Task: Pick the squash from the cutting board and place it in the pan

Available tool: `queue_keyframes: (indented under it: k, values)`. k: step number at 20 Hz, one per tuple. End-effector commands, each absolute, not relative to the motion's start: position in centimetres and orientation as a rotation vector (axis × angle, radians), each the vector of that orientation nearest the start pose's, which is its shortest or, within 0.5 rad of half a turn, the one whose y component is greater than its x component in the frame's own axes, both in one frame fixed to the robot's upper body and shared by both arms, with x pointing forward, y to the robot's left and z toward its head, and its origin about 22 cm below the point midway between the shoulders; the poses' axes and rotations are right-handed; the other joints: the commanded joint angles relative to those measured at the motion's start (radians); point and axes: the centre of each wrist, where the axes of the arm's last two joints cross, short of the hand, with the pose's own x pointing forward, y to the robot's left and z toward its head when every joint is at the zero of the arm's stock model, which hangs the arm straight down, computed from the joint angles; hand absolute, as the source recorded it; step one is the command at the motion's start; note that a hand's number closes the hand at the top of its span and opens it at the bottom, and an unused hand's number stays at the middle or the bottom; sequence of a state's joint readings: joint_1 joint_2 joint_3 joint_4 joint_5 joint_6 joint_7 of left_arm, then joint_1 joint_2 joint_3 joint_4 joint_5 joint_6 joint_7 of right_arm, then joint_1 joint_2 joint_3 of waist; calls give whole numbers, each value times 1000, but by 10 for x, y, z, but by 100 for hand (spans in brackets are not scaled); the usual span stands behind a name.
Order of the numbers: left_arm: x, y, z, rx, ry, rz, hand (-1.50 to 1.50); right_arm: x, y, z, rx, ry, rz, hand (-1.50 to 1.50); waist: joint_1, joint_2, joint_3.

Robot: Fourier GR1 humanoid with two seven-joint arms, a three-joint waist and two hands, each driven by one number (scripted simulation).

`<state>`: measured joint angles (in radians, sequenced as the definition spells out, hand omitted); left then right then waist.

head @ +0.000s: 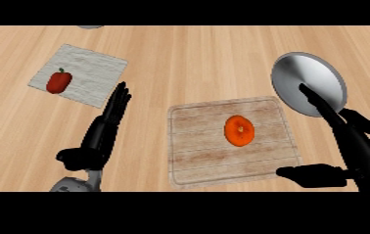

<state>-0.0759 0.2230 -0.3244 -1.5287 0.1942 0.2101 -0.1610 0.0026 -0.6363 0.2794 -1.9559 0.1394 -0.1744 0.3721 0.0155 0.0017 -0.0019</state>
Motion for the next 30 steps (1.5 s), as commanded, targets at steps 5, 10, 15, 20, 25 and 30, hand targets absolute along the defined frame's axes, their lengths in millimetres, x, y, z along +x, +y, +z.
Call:
queue_keyframes:
  k: [5, 10, 15, 20, 25, 30]
  values:
    - [249, 195, 3, -75, -1680, -147, 0, 240, -223, 105, -547, -1209, 976, -150, 6, 2, 0]
    - [243, 200, -2, -64, -1698, -120, 0, 260, -189, 82, -581, -1081, 1082, -150, -1, 0, 1]
    - [247, 197, 18, -65, -1705, -126, 0, 276, -178, 76, -564, -1035, 1081, -150, -11, -2, 2]
    - [250, 184, 18, -56, -1708, -129, 0, 279, -176, 48, -551, -1041, 1055, -150, -12, -1, 2]
    - [259, 198, 5, -55, -1703, -128, 0, 282, -177, 64, -548, -1063, 1027, -150, -15, -1, 2]
    - [242, 204, 21, -63, -1701, -137, 0, 287, -174, 48, -533, -1080, 995, -150, -13, -2, 2]
